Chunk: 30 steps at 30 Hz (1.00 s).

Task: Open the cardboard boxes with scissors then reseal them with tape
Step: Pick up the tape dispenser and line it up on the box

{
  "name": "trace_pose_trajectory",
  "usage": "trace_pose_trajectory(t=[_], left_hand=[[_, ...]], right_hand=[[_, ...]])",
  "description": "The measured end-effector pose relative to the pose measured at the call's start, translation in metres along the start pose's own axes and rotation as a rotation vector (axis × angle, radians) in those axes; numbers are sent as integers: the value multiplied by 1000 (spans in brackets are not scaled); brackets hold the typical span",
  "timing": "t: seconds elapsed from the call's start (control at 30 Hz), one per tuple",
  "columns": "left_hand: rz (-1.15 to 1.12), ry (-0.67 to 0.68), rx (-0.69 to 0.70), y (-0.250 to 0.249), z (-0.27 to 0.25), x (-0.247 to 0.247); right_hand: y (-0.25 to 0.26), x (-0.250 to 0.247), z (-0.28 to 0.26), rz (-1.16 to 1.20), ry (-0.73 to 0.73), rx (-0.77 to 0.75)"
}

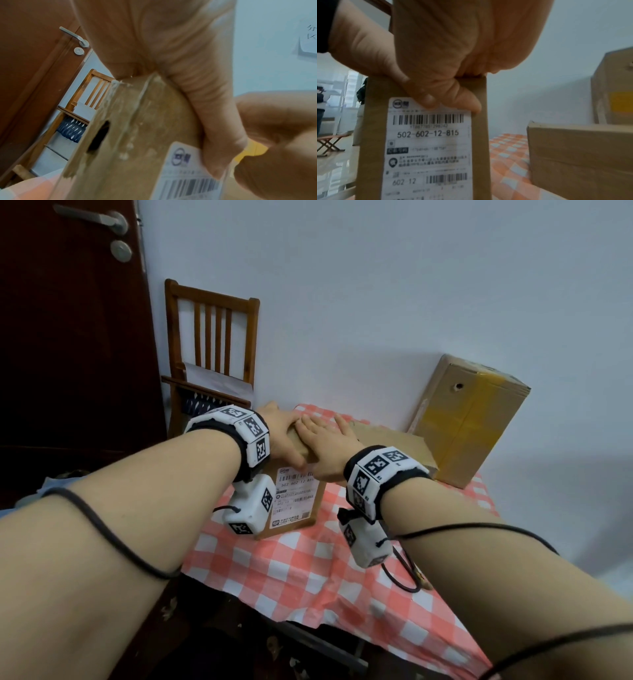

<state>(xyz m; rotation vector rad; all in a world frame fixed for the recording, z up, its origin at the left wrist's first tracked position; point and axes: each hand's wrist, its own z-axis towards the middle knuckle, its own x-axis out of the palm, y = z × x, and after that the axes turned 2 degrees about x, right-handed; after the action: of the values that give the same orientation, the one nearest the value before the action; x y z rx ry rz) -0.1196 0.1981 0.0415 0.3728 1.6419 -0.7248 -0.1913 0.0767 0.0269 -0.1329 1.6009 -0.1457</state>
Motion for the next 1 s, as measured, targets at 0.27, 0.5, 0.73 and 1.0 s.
trace_pose_trajectory(t=[0.27, 0.5, 0.73, 1.0], left_hand=[[26, 36, -26, -3, 0, -4], [51, 22, -37, -7, -6, -4], [38, 18, -35, -6, -7, -2], [34, 13, -30, -5, -5, -2]], right_hand=[[-11, 1, -19, 282, -57, -123], [-18, 13, -34, 842, -327, 133], [-15, 7, -18, 865, -319, 141], [-19, 10, -12, 763, -559, 322]])
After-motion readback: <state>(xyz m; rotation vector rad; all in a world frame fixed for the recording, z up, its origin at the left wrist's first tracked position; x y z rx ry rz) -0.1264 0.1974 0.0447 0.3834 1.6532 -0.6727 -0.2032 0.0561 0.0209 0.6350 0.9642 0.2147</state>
